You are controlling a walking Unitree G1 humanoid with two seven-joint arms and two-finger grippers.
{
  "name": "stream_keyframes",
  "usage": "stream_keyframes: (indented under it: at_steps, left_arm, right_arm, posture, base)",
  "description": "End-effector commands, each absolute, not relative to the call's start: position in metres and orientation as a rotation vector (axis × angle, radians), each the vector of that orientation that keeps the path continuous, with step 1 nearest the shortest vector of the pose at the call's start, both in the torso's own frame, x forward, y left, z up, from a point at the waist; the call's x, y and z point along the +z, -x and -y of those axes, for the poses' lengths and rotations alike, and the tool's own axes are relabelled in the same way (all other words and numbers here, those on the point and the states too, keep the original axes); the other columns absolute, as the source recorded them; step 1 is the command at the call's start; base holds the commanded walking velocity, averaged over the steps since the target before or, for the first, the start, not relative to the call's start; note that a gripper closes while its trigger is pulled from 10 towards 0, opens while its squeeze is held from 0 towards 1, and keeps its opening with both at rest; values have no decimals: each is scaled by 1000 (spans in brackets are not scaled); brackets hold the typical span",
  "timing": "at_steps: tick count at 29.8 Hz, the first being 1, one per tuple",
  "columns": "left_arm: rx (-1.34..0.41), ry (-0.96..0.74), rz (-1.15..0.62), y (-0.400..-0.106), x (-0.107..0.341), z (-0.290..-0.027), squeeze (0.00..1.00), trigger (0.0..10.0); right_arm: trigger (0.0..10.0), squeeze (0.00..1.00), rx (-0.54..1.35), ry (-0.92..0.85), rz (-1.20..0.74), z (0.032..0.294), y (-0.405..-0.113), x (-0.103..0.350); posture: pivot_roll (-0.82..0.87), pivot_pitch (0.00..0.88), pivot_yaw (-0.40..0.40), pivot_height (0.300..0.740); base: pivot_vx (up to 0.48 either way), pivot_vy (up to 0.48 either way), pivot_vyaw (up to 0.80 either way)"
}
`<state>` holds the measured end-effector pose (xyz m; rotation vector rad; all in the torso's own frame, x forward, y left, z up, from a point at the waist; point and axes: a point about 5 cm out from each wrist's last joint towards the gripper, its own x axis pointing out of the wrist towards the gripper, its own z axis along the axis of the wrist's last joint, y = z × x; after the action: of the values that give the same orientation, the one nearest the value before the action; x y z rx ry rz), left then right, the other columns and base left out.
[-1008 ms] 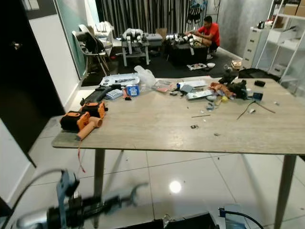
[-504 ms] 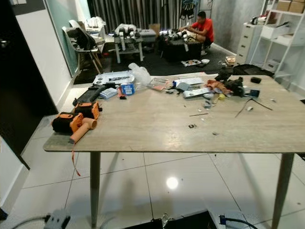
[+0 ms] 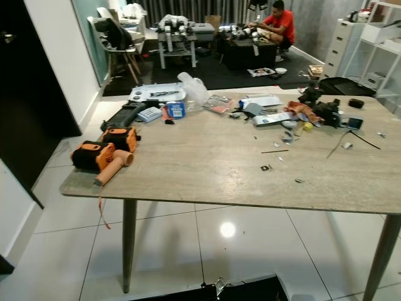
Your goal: Picking trash to rubbish bin
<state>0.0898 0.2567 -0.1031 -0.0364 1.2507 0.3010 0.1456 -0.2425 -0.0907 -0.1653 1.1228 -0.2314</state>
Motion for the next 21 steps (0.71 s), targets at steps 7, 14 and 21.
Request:
stream_keyframes:
  at_steps: [7, 14, 21]
  left_arm:
    - [312, -23, -1234, -97, -103, -251, 0, 10000]
    - [275, -85, -1214, -110, -100, -251, 0, 10000]
    - [241, -114, -1218, -114, -98, -254, 0, 10000]
  right_arm:
    - [10000, 0, -199, 181, -1141, 236, -147, -92]
    - [10000, 0, -190, 194, -1146, 234, -148, -92]
    - [10000, 0, -174, 254, -1165, 235, -144, -94]
  posture:
    - [-95, 101, 23, 740]
    - [-103, 118, 28, 740]
    - [-102, 112, 33, 740]
  base:
    - [0, 0, -343]
    - [0, 0, -800]
    - [0, 0, -800]
